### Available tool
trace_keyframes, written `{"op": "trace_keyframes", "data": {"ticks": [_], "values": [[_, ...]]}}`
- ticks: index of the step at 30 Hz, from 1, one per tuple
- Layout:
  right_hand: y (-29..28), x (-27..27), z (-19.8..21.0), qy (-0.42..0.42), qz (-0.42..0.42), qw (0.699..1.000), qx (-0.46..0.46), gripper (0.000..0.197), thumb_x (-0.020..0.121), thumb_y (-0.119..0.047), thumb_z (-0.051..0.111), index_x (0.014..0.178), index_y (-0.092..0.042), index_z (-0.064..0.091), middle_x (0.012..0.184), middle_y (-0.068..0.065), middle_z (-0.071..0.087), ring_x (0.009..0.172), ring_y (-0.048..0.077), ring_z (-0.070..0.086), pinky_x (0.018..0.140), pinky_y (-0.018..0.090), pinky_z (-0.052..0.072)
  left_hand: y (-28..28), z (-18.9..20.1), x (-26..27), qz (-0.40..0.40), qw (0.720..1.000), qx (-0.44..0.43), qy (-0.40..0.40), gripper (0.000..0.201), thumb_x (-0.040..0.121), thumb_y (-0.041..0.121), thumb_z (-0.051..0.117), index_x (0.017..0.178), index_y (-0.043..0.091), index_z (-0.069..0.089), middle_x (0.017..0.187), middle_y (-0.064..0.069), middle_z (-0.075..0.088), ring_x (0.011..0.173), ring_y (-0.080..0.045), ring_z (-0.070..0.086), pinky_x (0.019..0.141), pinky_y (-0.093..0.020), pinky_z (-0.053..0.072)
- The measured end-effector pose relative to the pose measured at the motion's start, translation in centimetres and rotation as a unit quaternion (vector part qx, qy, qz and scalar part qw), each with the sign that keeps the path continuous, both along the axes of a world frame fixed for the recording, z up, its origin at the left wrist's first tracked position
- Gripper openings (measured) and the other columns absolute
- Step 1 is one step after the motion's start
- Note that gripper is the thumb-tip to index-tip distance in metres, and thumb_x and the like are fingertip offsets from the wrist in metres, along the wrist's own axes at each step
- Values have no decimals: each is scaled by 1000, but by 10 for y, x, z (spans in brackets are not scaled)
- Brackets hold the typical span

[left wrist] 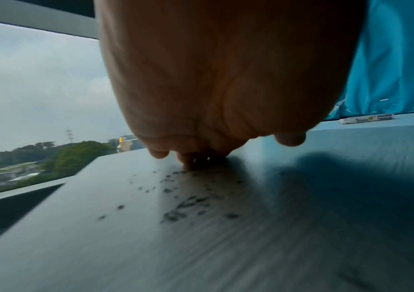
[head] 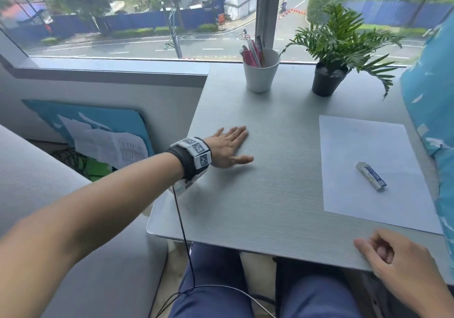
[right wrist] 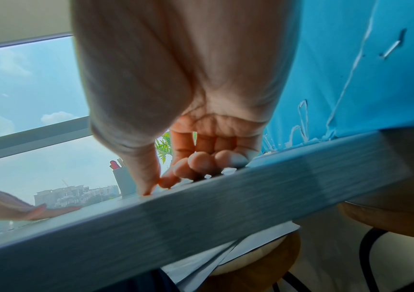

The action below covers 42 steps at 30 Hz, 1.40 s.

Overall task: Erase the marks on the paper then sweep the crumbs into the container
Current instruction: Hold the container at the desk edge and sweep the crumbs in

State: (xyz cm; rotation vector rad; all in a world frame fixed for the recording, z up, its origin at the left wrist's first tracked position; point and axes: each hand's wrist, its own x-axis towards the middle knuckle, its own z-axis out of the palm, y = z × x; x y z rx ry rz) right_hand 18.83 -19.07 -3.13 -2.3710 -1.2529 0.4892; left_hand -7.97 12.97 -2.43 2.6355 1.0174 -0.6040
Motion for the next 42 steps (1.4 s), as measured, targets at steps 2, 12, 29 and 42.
{"op": "trace_keyframes", "data": {"ticks": [2,12,29,42], "values": [[-1,1,2,7,8,1000,5,34,74,-32,81,56,-19,56,48,-5,52,52,20,55,54,32,45,-6,3,-17,46,998,26,27,97,91,77,17,158,13,-12,165,-4,-19,152,-17,-13,122,-47,-11],[-10,4,-3,7,38,999,28,33,72,-27,83,56,-19,55,52,-3,54,53,16,54,53,33,43,-13,21,13,72,995,67,-21,97,93,75,23,159,10,-4,166,-6,-12,153,-20,-10,122,-49,-11],[-15,4,-9,19,31,998,57,31,72,-24,84,59,-19,56,56,-5,57,57,20,57,58,35,48,-65,23,-100,-51,993,89,-56,86,93,74,11,159,22,-7,166,3,-14,150,-14,-21,121,-49,-15],[-14,2,-13,3,21,999,47,30,71,-24,84,59,-20,56,56,-2,55,69,13,53,58,29,41,-27,7,-130,-263,955,136,12,82,96,71,18,159,25,-9,166,7,-11,152,-21,-19,121,-56,-7]]}}
